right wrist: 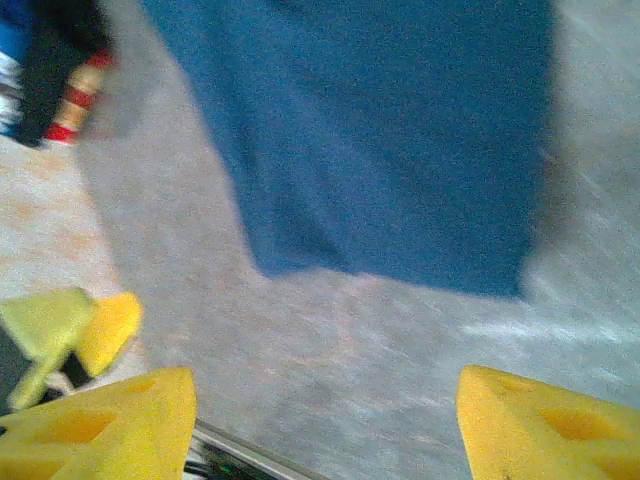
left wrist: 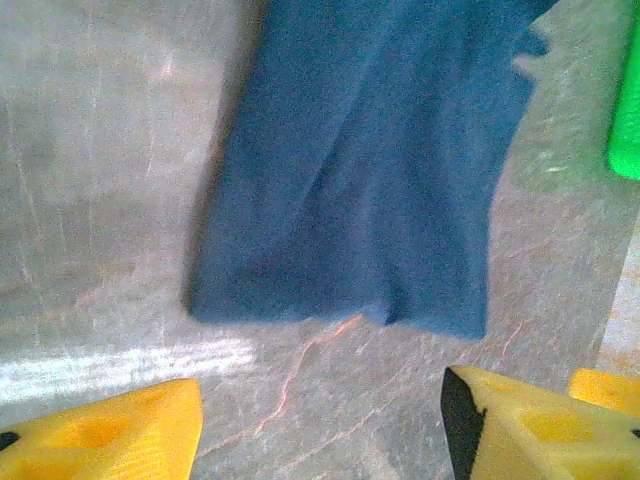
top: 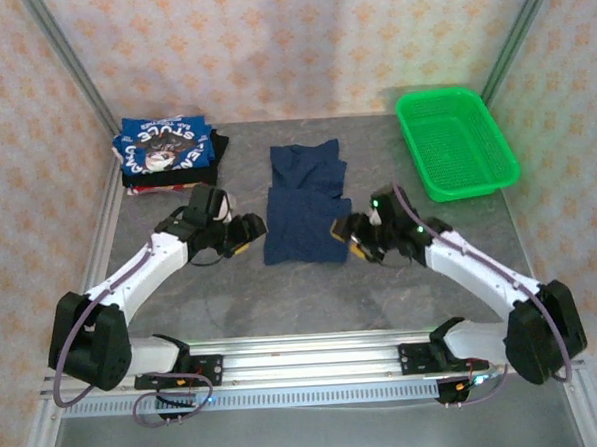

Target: Fold and stack the t-shirts

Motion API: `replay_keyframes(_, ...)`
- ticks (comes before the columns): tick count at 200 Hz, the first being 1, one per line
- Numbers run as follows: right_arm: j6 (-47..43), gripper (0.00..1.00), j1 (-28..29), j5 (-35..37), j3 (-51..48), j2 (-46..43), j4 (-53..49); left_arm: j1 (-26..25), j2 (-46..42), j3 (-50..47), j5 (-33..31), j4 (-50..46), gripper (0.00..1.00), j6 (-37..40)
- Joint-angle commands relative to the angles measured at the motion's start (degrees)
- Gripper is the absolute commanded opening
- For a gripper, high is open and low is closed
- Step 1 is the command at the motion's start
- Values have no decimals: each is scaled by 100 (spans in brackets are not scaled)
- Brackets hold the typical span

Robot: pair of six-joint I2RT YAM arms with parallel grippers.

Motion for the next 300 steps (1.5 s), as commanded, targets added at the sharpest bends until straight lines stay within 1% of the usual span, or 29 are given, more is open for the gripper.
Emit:
replay_keyframes(1,698,70,-4,5,-803,-268,978,-6,98,-575,472,881,64,-698)
replay_keyframes(10,796,69,-3,-15,-1026,-197,1253,-9,149,-725,478,1132,64,-828)
replay_keyframes(27,1077,67,6,-150,-1359,23,2093,-6,260,-889,513,1592,63,-1031)
replay_keyframes(31,1122,66,5,-165,-1408,185,2258,-10,280,-918,507,1695,63,-1079)
replay_keyframes(48,1262,65,12,-179,-1522,501,2868,-7,414,-989,418,1963,63,-1194)
replay_keyframes(61,1394,65,8,-211,-1567,709,3317,-11,516,-1092,441,2346,62,-1373)
replay_keyframes(77,1507,64,14,-266,-1553,1003,3662,-9,688,-1154,379,2564,61,-1494)
replay_keyframes(93,1560,63,16,-228,-1510,1233,3845,-6,871,-1150,330,2646,59,-1529)
replay_keyframes(135,1601,57,14,-239,-1174,1888,4083,-15,1505,-1057,320,3027,57,-1616)
replay_keyframes(152,1603,51,17,-242,-1032,2118,4112,-56,1794,-991,307,3247,56,-1695)
replay_keyframes(177,1634,39,9,-221,-856,2324,4095,-184,2189,-844,307,3511,51,-1823)
replay_keyframes(191,1566,32,10,-199,-733,2376,3895,-230,2353,-759,267,3553,46,-1861)
replay_keyframes(201,1533,26,5,-178,-666,2391,3776,-250,2416,-692,292,3531,37,-1880)
replay_keyframes(220,1431,14,-4,-206,-513,2347,3416,-267,2337,-660,295,3415,23,-1865)
replay_keyframes(235,1258,6,-4,-175,-425,2155,2868,-254,2149,-630,218,3064,9,-1764)
replay_keyframes(248,1020,2,-3,-84,-337,1884,2152,-253,1911,-545,143,2560,2,-1527)
replay_keyframes(257,811,0,-3,19,-250,1656,1558,-250,1717,-523,86,2227,0,-1353)
replay_keyframes(272,539,0,-1,116,-156,1302,778,-254,1421,-520,-21,1713,0,-1083)
replay_keyframes(285,399,0,-3,121,-142,1051,300,-255,1172,-545,-146,1309,0,-886)
replay_keyframes(300,304,0,24,76,-194,815,-72,-254,847,-692,-231,1085,0,-809)
